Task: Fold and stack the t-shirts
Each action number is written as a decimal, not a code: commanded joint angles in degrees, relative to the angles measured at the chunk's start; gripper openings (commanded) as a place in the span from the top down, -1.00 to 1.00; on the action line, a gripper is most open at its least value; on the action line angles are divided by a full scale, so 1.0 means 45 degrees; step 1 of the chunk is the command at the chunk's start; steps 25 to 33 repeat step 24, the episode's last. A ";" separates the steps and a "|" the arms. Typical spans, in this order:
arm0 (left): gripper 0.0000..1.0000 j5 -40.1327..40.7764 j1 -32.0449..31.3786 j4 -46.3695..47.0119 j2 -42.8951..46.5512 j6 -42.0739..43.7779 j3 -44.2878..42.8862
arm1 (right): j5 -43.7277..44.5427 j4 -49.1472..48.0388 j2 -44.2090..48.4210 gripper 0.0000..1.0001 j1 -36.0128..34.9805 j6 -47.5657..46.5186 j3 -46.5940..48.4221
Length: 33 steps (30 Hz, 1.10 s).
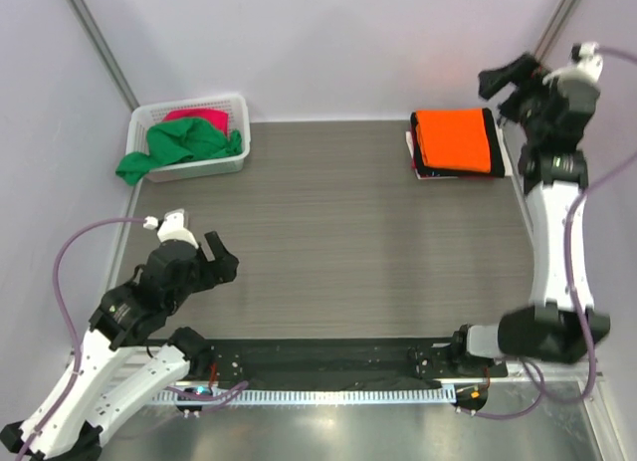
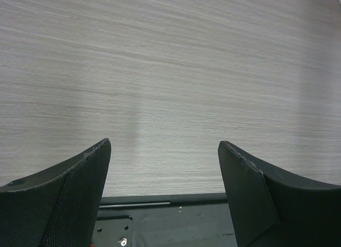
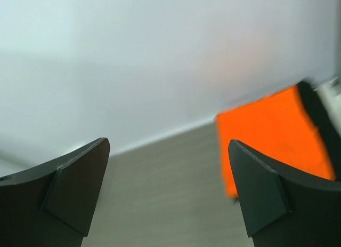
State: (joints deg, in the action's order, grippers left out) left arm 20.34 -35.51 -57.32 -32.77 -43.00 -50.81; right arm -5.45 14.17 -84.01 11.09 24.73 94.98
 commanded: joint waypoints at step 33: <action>-0.79 0.0734 0.0019 0.0687 0.1560 -0.0171 0.0177 | -0.5159 0.3877 1.2008 -0.99 -0.2387 0.4565 -1.2752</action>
